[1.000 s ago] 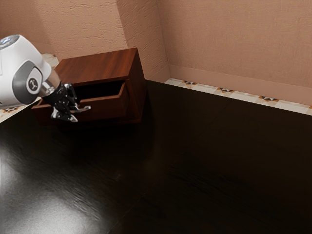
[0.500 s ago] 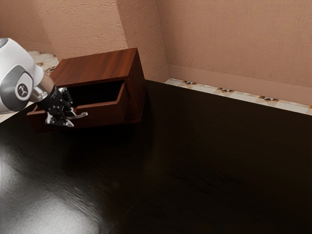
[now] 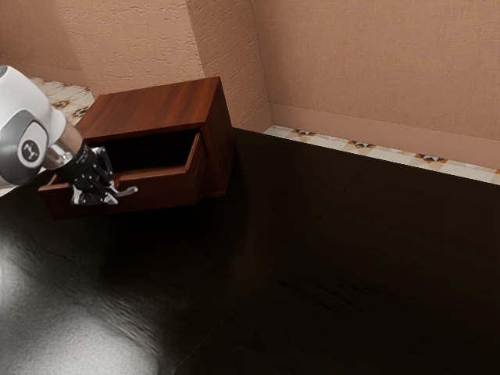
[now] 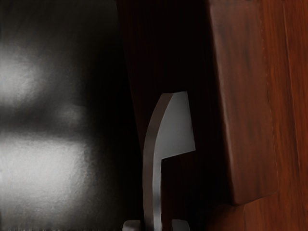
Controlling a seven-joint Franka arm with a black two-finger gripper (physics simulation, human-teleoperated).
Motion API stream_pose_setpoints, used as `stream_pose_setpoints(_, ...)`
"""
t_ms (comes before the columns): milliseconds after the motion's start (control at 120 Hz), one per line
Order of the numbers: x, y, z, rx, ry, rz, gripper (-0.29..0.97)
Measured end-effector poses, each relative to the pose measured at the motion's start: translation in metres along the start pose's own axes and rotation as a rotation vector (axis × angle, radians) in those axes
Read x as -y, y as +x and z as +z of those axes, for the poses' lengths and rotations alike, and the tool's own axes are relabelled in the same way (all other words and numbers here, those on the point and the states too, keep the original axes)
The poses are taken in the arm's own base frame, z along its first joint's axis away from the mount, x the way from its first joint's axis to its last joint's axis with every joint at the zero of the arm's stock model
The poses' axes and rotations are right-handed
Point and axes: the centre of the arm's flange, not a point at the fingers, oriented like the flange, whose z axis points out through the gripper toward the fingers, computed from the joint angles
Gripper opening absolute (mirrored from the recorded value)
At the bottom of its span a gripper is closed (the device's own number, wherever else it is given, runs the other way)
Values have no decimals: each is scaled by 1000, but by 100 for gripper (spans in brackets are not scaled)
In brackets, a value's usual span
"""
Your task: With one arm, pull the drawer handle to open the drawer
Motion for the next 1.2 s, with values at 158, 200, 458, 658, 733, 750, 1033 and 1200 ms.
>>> stream_pose_setpoints(158, 6, 1, -1, 3, 4, -4, -8)
stream_pose_setpoints(200, 8, 1, -3, 5, 4, -5, -9)
stream_pose_setpoints(458, 19, 4, -5, 12, 11, -14, -10)
stream_pose_setpoints(658, 22, 3, -9, 15, 8, -15, -11)
stream_pose_setpoints(733, 22, 2, -9, 15, 8, -14, -10)
stream_pose_setpoints(750, 22, 2, -9, 15, 7, -14, -10)
stream_pose_setpoints(1033, 24, 1, -11, 18, -1, -14, -2)
stream_pose_setpoints(1200, 24, 0, -12, 19, -6, -14, 0)
